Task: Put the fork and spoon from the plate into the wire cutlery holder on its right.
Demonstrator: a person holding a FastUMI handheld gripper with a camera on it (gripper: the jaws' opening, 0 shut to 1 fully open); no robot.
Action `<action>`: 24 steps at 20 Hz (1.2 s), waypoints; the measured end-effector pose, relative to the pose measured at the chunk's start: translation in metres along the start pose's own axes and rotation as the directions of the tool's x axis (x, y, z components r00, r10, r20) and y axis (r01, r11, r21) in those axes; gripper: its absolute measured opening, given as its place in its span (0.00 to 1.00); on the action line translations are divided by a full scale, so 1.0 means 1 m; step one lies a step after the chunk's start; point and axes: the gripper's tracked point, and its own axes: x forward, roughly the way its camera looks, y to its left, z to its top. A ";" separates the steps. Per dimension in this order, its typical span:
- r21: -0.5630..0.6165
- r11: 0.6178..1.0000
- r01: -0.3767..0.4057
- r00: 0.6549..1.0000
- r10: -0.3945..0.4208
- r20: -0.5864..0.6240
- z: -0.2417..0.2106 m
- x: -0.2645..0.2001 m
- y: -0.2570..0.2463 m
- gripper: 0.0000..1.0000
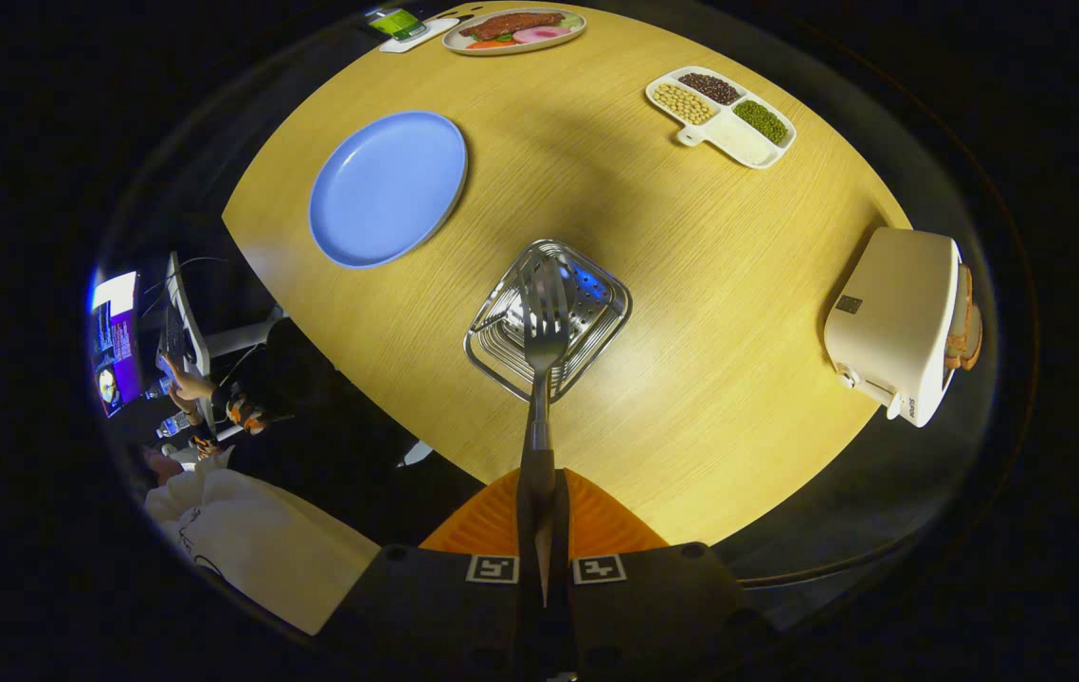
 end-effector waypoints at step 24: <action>0.056 0.983 -0.172 0.941 0.147 0.305 0.026 -0.057 0.035 0.99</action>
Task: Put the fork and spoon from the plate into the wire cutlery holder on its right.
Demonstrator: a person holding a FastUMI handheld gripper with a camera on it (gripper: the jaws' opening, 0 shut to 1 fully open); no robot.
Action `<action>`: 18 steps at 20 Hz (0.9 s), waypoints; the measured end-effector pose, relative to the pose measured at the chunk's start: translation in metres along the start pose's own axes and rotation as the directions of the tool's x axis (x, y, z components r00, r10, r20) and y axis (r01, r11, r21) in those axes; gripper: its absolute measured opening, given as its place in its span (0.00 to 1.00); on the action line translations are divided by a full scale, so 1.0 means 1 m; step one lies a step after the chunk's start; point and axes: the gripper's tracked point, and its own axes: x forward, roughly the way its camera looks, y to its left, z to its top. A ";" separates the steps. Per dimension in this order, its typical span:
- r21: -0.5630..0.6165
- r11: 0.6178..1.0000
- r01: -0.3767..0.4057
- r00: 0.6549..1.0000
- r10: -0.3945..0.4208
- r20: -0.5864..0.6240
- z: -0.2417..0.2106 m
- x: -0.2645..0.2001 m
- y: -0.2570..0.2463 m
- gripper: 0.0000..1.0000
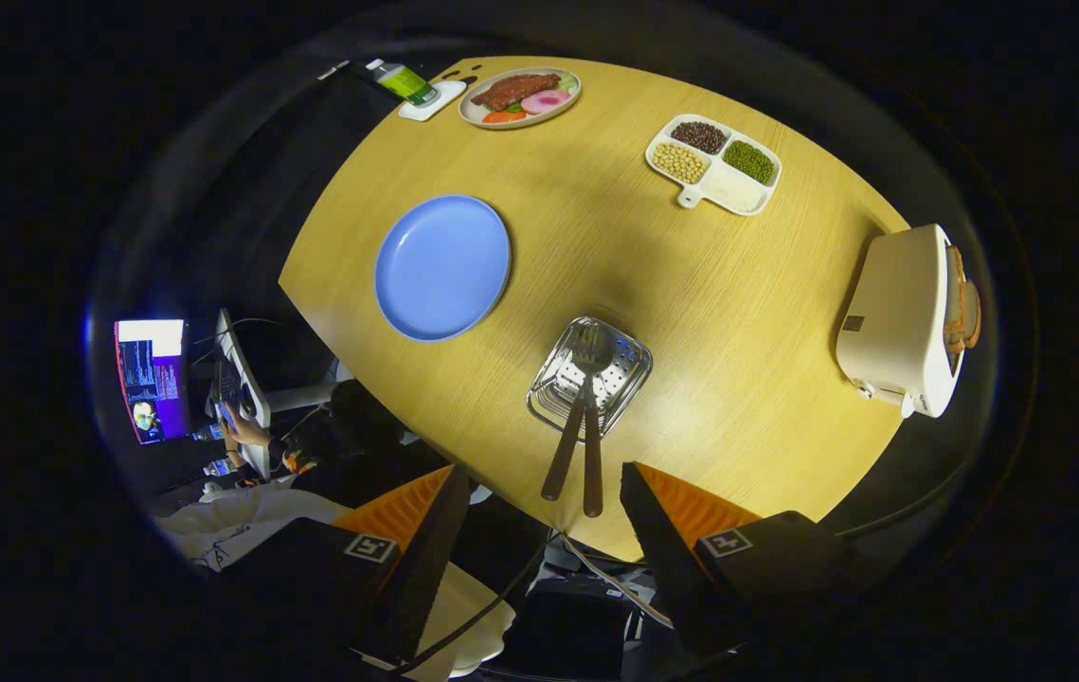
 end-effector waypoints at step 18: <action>0.134 0.990 0.046 0.708 -0.127 0.695 0.022 -0.105 0.069 0.99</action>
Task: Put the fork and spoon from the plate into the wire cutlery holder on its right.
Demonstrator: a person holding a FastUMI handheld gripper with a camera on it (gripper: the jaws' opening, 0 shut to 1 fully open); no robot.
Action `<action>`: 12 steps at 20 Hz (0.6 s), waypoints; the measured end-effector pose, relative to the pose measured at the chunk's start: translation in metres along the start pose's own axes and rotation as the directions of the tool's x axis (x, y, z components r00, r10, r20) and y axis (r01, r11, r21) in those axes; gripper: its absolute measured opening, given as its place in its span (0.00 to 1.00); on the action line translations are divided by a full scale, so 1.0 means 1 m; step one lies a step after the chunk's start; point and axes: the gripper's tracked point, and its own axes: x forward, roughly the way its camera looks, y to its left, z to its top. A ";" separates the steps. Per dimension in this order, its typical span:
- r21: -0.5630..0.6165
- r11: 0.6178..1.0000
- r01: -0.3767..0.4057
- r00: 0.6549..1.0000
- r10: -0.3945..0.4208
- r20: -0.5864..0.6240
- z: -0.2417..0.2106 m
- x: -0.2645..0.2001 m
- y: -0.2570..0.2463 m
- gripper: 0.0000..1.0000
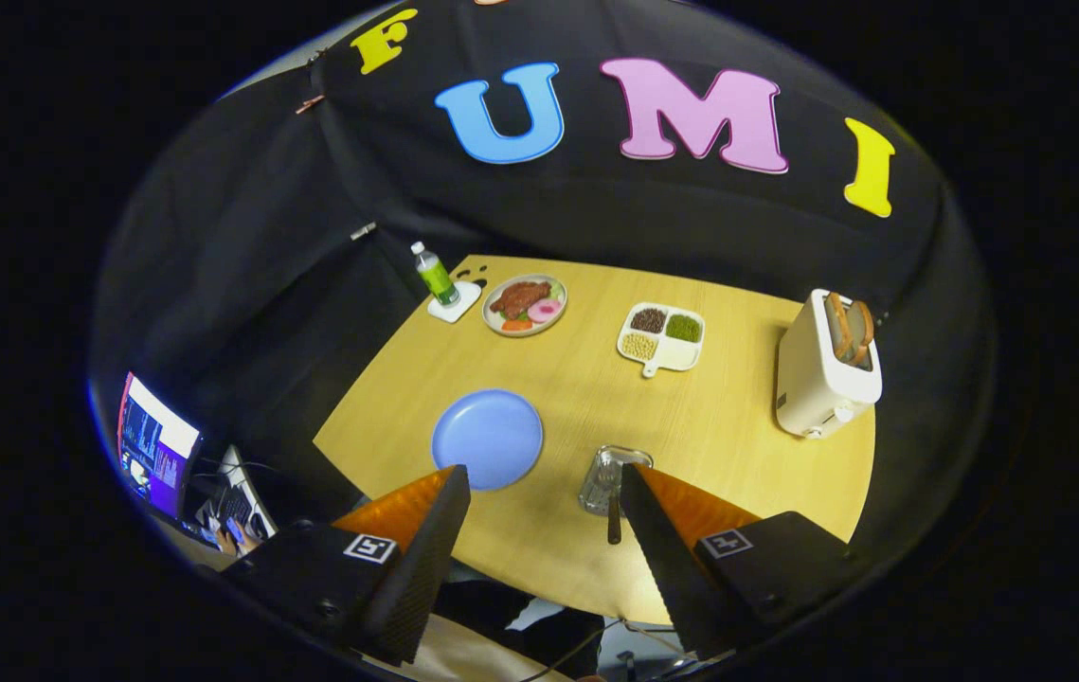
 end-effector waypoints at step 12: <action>0.099 0.973 0.209 0.848 -0.231 0.478 0.068 -0.054 -0.005 0.99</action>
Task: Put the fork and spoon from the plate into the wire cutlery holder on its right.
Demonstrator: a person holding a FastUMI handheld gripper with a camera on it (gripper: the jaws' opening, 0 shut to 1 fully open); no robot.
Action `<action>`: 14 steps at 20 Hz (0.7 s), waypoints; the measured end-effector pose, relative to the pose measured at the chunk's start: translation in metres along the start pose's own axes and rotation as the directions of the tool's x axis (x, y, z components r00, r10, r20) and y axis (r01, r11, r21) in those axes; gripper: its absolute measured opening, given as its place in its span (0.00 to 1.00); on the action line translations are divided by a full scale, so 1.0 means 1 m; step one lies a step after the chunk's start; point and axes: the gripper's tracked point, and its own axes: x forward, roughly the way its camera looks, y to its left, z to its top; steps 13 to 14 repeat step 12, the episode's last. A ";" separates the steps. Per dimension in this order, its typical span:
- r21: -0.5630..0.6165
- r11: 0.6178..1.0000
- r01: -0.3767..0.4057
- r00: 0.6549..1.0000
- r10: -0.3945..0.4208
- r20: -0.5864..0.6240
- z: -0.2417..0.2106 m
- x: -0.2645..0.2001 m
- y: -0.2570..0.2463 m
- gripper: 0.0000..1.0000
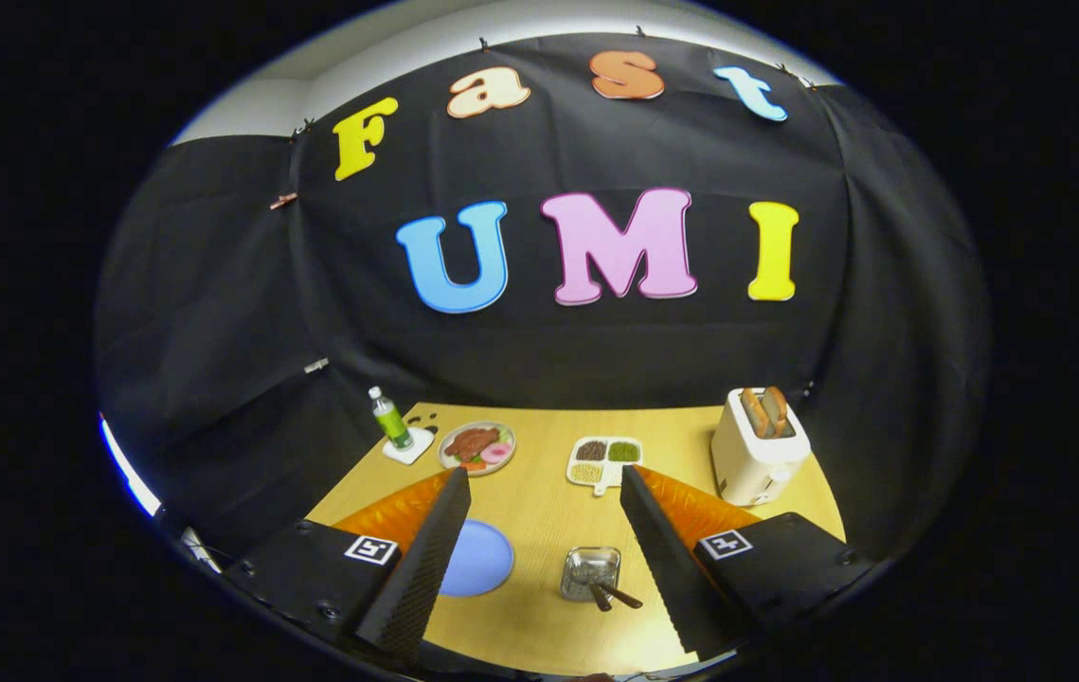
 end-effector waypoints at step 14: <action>-0.010 0.993 0.119 0.985 -0.117 0.124 0.011 -0.008 -0.018 0.99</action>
